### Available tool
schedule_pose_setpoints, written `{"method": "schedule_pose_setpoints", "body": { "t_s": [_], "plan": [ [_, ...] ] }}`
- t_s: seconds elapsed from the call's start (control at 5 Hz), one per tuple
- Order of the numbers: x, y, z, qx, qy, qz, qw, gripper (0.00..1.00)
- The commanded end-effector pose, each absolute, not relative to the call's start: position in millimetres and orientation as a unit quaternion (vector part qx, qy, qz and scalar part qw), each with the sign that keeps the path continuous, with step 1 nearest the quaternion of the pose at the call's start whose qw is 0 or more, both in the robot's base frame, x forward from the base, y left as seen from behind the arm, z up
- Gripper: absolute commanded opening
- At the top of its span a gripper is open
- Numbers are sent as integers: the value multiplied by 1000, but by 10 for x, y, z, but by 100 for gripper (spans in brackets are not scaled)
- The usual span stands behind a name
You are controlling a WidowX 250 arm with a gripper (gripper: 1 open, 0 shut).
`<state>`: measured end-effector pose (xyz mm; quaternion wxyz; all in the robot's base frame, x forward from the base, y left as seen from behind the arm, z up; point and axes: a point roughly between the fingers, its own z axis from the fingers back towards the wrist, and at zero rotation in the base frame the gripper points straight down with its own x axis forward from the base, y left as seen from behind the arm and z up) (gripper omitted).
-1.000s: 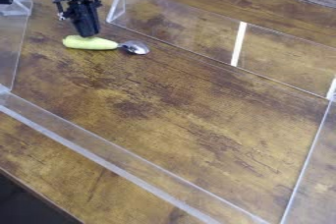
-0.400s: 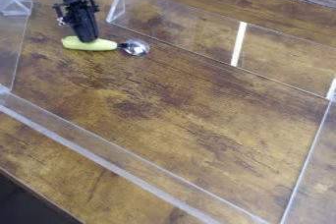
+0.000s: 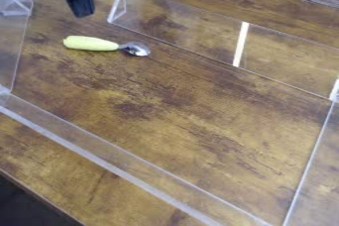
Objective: Move the green spoon to the left
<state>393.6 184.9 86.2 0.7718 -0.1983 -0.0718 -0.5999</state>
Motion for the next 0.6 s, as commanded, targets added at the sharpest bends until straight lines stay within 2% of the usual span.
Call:
{"method": "schedule_pose_setpoints", "body": {
  "t_s": [0.0, 0.4],
  "plan": [
    [4072, 1904, 1191, -186, -69, -678, 708, 100],
    [4162, 2025, 998, -199, -59, -692, 692, 100]
  ]
}}
